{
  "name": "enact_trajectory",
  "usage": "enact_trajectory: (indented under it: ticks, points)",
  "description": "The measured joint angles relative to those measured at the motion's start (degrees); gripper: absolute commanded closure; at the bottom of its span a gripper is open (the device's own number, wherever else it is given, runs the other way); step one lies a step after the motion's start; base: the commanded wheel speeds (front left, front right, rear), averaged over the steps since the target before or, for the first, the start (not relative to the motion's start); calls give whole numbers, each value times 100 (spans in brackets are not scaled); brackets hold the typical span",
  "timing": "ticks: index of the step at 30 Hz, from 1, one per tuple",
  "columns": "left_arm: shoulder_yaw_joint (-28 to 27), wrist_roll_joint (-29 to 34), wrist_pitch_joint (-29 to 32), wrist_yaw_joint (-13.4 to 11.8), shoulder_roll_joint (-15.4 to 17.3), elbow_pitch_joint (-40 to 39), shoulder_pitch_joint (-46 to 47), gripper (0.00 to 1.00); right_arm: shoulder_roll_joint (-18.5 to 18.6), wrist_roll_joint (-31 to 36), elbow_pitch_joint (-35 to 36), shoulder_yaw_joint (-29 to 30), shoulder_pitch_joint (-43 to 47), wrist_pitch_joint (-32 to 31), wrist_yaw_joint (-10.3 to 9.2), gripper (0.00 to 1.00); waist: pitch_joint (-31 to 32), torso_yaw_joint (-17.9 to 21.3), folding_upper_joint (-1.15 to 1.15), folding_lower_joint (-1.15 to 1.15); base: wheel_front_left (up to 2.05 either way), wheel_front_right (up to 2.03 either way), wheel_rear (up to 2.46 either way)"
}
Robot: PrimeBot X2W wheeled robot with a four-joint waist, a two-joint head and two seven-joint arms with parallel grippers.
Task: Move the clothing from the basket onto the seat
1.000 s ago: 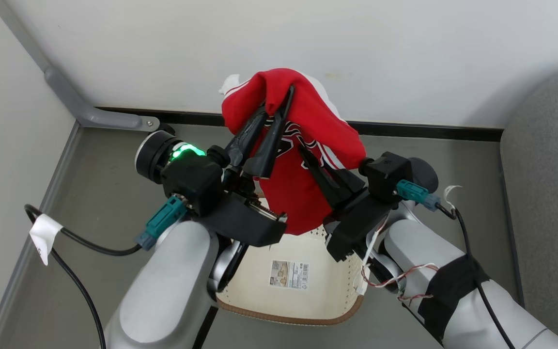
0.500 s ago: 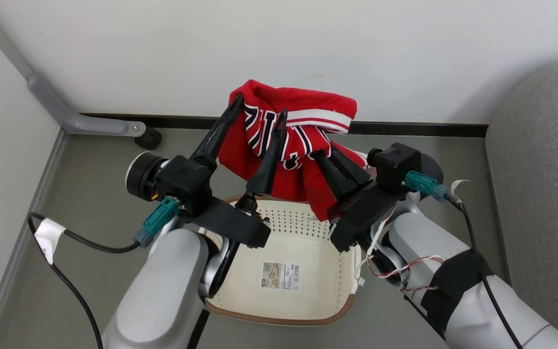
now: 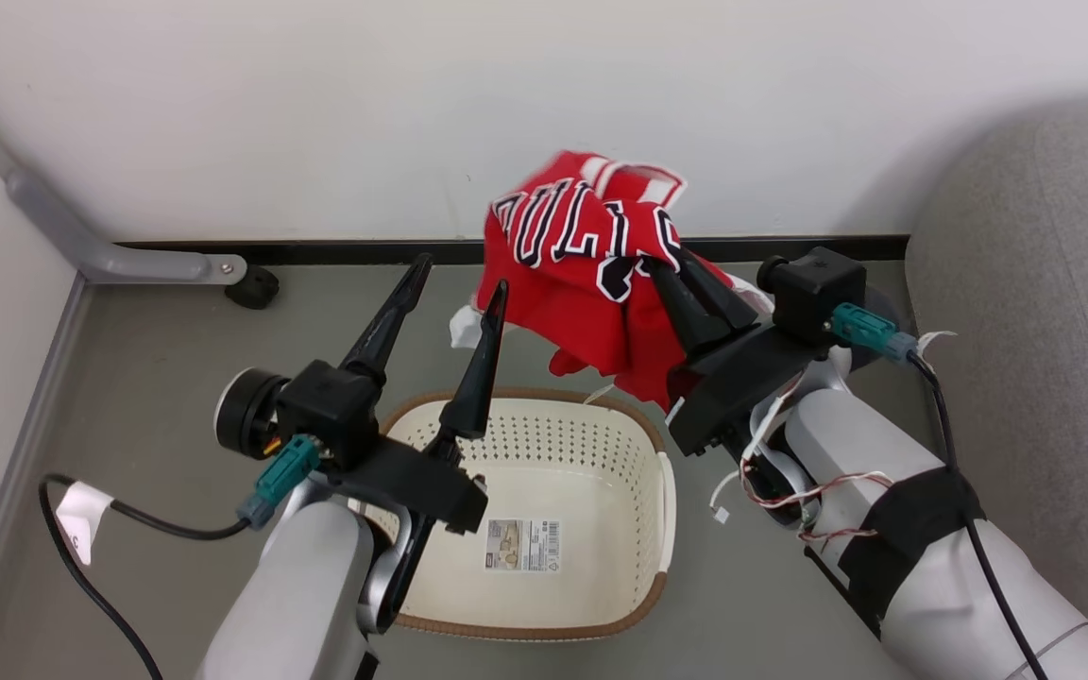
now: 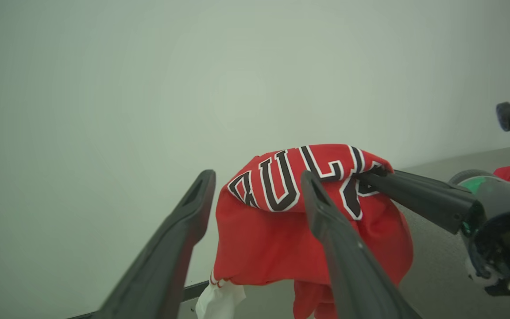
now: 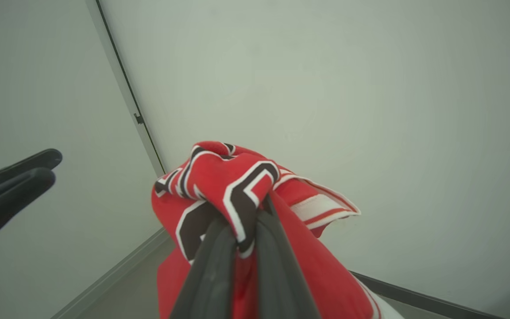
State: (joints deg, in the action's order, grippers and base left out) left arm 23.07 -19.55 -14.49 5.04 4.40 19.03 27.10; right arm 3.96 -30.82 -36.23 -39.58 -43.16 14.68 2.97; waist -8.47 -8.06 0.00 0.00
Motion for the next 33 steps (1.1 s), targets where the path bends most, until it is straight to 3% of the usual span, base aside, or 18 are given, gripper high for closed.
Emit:
enact_trajectory:
  ticks: [16, 33]
  points:
    - [121, 5, 0, 16, -34, -185, -691, 0, 332, 193, 22, 361, -86, 0, 4, 100, 90, 702, 0, 0, 0, 0, 0]
    - [500, 122, 0, 153, -77, -415, -907, 0, 815, 478, 177, 665, -124, 0, 7, 100, 171, 1824, 0, 0, 0, 0, 0]
